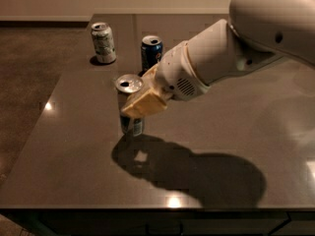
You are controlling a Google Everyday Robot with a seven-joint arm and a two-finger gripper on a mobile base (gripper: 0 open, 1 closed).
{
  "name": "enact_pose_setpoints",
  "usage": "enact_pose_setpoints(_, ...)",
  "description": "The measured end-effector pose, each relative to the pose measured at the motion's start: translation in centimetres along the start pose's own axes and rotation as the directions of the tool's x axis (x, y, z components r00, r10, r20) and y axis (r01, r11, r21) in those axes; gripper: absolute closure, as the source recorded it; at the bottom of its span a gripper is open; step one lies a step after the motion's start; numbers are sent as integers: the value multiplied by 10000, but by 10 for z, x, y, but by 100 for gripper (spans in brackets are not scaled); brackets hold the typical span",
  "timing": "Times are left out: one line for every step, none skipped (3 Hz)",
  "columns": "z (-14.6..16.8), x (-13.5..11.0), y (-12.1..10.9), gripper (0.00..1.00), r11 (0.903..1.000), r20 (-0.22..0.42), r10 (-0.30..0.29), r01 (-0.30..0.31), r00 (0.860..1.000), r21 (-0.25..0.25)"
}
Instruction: Move redbull can near pepsi can
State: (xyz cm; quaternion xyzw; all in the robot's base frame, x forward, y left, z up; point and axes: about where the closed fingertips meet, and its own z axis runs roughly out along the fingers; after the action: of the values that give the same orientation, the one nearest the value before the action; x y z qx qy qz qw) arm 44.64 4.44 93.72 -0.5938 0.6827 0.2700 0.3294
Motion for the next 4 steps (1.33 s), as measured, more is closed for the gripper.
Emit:
enact_pose_setpoints(-17,4,-39,100,9925,-14,682,-677,9977,1016)
enact_pose_setpoints(-26,9,-73,100,9760,-28,1204,-1179,9927,1829)
enact_pose_setpoints(-28,11,-102,100,9590,7,1565,-1521,9877,2391)
enact_pose_setpoints(-18,13,-125,100,9467,12,1850,-1785,9827,2683)
